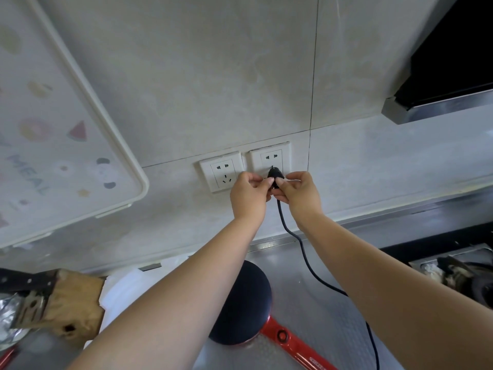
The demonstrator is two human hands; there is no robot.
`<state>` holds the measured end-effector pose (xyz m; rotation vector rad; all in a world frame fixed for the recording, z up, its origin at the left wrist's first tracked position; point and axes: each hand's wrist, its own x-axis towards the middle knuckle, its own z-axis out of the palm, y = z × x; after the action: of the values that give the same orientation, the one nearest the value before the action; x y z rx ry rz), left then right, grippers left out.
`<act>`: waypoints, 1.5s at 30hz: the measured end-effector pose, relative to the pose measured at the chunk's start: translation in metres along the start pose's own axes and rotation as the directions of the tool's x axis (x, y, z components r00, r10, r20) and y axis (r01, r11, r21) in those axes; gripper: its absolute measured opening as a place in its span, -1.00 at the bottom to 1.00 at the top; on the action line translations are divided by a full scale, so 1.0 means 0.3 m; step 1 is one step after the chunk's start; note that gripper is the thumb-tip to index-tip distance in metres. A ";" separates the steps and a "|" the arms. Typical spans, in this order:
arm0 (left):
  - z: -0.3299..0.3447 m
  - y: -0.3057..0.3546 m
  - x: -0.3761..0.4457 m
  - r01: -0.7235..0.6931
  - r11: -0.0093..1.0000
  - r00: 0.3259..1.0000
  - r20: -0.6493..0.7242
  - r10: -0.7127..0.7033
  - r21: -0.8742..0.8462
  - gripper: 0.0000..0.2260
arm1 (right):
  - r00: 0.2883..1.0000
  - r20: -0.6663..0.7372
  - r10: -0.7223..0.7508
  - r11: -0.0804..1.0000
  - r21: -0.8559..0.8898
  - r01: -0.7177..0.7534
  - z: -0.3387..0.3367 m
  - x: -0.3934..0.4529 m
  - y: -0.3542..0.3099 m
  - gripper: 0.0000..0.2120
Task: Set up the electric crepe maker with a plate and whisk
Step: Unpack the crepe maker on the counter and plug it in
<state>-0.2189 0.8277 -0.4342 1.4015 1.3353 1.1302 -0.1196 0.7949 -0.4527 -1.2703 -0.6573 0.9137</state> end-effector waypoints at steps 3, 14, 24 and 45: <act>0.001 0.003 0.001 -0.014 1.000 1.000 0.002 0.014 0.022 -0.81 | 1.000 0.015 0.019 0.999 0.036 -0.020 0.001 0.002 -0.002 -0.81; 0.006 0.020 -0.001 0.074 0.997 0.992 -0.104 -0.076 -0.024 -0.75 | 0.999 0.051 -0.004 0.997 -0.071 0.008 0.001 0.017 -0.020 -0.86; 0.009 0.009 0.012 -0.077 0.985 0.996 -0.030 0.083 0.152 -0.73 | 0.997 0.015 -0.074 0.985 -0.157 0.076 -0.005 0.032 -0.018 -0.83; -0.007 0.081 0.062 -0.319 0.722 0.941 0.112 0.320 0.614 -0.68 | 0.950 0.152 -0.271 0.700 -0.646 0.304 -0.028 0.056 -0.085 -0.83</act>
<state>-0.2157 0.8453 -0.4091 2.1923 1.5942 0.9230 -0.0986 0.8040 -0.4306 -1.7116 -1.2606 0.4394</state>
